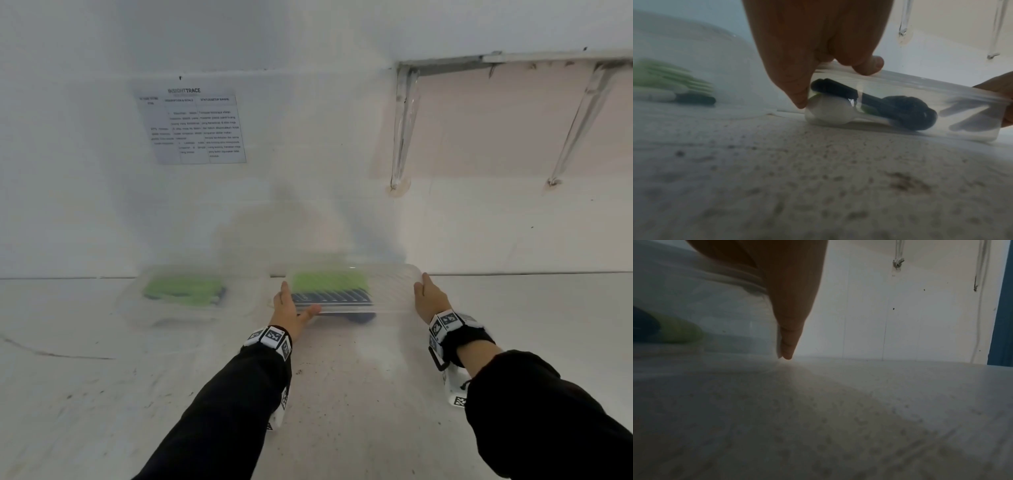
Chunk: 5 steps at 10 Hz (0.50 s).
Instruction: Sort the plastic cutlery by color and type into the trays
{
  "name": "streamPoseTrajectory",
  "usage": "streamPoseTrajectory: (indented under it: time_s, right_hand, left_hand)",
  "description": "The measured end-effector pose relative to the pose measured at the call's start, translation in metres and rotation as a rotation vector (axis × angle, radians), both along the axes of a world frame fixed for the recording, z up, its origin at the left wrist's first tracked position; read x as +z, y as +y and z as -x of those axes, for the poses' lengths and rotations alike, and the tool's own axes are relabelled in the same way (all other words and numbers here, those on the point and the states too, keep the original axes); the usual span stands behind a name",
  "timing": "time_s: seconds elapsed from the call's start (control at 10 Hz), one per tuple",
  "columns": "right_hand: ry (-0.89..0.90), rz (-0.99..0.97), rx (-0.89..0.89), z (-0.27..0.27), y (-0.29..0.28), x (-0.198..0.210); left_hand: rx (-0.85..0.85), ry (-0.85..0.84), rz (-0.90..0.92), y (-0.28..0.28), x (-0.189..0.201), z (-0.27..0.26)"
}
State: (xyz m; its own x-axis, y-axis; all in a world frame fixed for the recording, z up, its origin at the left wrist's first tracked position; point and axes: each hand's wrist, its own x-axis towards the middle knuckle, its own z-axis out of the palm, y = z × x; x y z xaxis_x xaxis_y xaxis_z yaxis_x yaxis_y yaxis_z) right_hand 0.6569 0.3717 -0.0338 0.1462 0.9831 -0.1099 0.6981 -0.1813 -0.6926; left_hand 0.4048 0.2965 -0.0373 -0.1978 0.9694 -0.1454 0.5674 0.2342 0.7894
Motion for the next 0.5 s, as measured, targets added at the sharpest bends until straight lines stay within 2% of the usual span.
streamPoseTrajectory:
  time_s: [0.3,0.5]
  right_hand:
    - [-0.082,-0.006,0.001,0.001,-0.005,0.005]
    - [-0.161,-0.102,0.011,0.015,-0.046,-0.002]
  left_hand:
    - [0.055,-0.023,0.043,-0.005,0.005,-0.002]
    - [0.000,0.073,0.048,-0.043,0.003,0.011]
